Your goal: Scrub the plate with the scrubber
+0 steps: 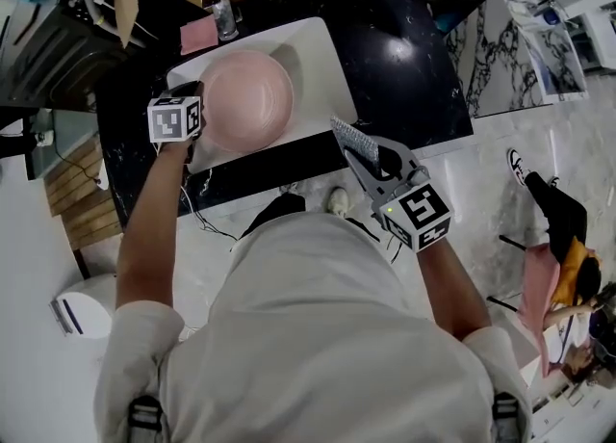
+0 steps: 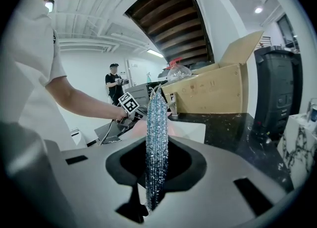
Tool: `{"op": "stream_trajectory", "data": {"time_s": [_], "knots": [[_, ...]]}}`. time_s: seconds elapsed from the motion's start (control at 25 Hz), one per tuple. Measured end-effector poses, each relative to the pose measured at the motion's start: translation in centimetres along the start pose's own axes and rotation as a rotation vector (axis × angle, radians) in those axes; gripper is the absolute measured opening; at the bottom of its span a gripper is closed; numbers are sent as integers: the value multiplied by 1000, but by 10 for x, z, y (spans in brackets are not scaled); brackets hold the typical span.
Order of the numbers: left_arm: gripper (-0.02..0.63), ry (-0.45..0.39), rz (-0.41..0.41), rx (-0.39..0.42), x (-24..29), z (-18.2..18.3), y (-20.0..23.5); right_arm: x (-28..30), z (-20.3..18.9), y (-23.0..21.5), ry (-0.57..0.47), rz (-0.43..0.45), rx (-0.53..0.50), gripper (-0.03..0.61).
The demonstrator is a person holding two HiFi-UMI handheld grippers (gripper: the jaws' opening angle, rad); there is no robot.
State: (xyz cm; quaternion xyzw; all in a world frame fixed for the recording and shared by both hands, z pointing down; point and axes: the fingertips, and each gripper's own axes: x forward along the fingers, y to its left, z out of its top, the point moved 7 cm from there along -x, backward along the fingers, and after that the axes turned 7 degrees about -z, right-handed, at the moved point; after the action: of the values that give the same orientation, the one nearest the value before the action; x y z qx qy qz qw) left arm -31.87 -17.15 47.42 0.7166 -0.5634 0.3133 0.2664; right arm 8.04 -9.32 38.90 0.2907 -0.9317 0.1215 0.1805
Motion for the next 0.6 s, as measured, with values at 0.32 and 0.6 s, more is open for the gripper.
{"op": "stream_trajectory", "data": {"time_s": [0.32,0.6], "knots": [[11,-72,25,117,-30,31,-41,-25,-2,-8,-28,-15,-8,77],[11,-156,-13,160,-43,65,-66,-33,2,-18,-48,-47,-24,77]]}}
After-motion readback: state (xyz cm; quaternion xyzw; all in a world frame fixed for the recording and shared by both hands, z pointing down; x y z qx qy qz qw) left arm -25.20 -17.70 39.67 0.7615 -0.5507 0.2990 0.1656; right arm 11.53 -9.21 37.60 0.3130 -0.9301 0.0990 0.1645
